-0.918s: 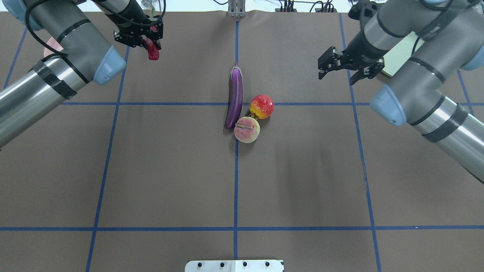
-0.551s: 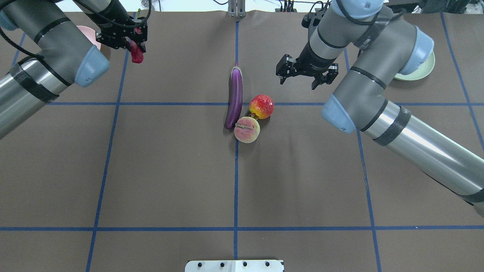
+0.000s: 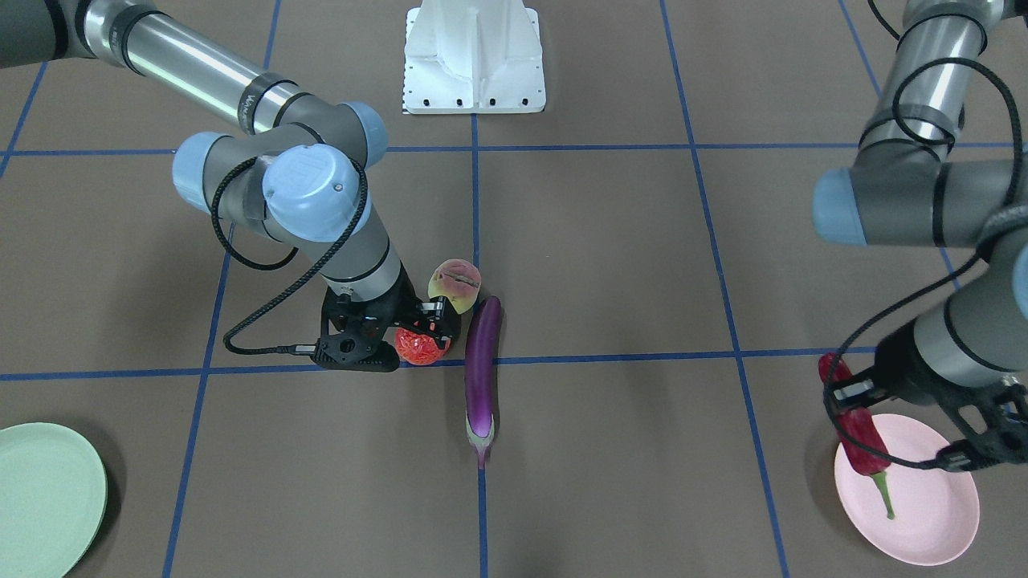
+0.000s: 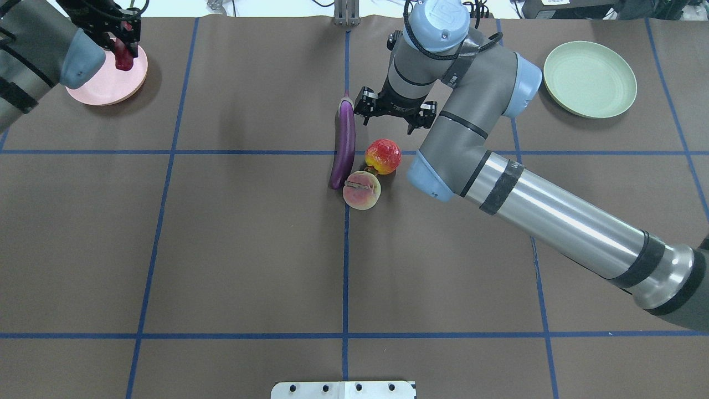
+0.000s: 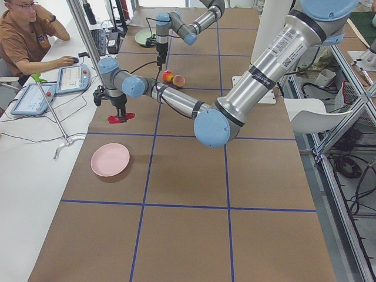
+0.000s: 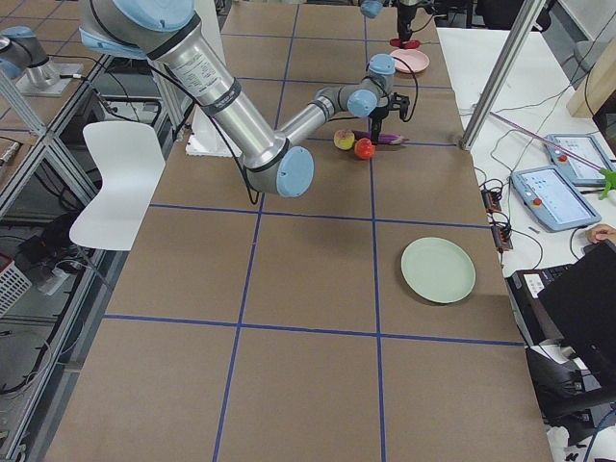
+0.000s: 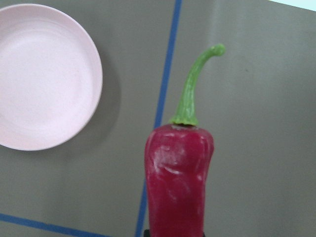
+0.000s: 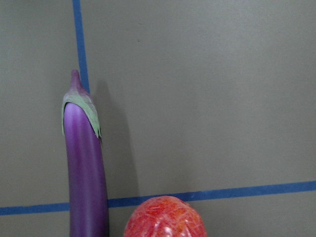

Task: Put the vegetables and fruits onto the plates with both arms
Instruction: 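Grasp red fruit with right gripper while left lowers chili onto plate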

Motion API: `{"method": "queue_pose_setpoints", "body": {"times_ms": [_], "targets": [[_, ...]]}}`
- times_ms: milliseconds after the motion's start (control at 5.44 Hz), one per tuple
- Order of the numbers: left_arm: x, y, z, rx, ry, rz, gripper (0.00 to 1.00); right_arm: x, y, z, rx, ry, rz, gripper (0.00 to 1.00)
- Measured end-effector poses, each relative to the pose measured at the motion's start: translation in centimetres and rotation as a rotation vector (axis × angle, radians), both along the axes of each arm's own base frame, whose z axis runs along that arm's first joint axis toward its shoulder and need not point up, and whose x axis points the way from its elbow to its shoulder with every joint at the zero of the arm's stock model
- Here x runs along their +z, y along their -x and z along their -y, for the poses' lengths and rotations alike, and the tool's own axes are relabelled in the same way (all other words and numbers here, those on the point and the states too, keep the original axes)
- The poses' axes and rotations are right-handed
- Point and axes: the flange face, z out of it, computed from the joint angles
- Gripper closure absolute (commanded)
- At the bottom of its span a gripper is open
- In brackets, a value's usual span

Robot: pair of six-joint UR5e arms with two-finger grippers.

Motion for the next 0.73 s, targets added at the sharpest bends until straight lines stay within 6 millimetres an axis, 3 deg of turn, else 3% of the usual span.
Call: {"method": "queue_pose_setpoints", "body": {"times_ms": [184, 367, 735], "targets": [[4.5, 0.9, 2.0, -0.024, -0.016, 0.058, 1.0, 0.3, 1.4, -0.5, -0.007, 0.01, -0.01, 0.01], [6.8, 1.2, 3.1, -0.039, -0.025, 0.1, 1.0, 1.0, 2.6, -1.1, -0.021, 0.019, -0.025, 0.01], [8.8, 1.4, 3.6, -0.051, -0.036, 0.132, 1.0, 2.3, 3.8, -1.7, -0.036, 0.032, -0.055, 0.01]]}}
